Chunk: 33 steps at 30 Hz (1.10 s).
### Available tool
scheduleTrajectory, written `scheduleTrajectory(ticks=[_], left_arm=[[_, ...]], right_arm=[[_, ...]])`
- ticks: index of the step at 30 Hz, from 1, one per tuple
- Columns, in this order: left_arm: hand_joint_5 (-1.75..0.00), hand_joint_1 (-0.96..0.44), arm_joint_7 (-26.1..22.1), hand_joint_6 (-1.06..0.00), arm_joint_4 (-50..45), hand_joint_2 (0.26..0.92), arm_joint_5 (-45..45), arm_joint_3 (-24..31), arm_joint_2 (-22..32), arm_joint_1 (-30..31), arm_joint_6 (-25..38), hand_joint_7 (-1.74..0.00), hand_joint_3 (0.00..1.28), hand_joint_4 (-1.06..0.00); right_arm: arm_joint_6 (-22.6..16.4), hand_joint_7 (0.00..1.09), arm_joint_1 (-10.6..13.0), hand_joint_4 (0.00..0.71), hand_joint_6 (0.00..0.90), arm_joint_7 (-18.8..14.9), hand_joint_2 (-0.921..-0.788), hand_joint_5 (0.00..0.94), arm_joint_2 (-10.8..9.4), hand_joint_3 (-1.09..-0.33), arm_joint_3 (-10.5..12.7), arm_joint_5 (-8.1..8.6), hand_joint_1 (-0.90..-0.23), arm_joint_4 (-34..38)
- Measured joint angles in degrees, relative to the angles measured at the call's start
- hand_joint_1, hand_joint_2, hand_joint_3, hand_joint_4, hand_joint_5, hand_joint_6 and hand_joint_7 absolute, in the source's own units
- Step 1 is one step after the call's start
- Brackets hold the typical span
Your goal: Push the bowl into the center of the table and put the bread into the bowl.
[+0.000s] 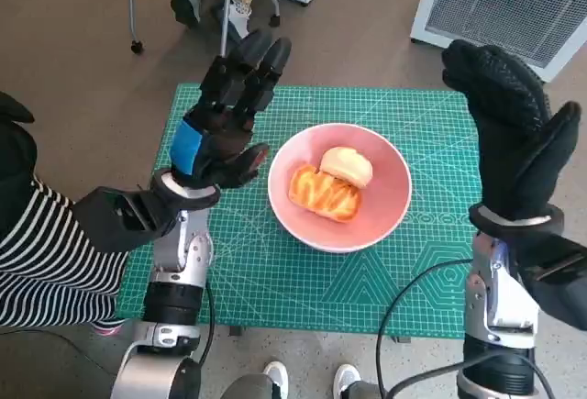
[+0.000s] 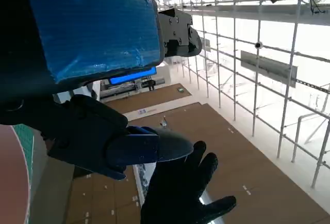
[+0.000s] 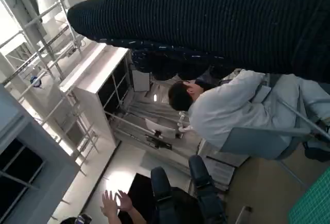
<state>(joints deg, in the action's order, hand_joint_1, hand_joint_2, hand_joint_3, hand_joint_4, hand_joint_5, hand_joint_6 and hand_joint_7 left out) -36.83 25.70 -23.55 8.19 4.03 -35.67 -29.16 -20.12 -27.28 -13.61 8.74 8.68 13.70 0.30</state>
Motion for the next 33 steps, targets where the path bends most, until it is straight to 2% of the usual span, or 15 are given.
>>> scheduleTrajectory(ticks=[18, 33], left_arm=[[0.00, -0.57, 0.96, 0.00, -0.01, 0.921, 0.22, 0.08, -0.98, 0.82, 0.17, -0.32, 0.32, -0.05], [0.00, -0.50, 3.67, 0.00, -2.26, 0.921, 1.27, -0.52, -1.50, 1.85, 0.94, -0.35, 0.27, -0.05]], right_arm=[[-0.95, 0.38, 0.46, 0.186, 0.123, -0.20, -0.921, 0.001, 0.02, -0.695, 0.01, 0.02, -0.709, 0.69], [-1.43, 0.37, 0.71, 0.185, 0.126, -0.43, -0.921, 0.000, 0.02, -0.696, 0.01, 0.03, -0.708, 0.91]])
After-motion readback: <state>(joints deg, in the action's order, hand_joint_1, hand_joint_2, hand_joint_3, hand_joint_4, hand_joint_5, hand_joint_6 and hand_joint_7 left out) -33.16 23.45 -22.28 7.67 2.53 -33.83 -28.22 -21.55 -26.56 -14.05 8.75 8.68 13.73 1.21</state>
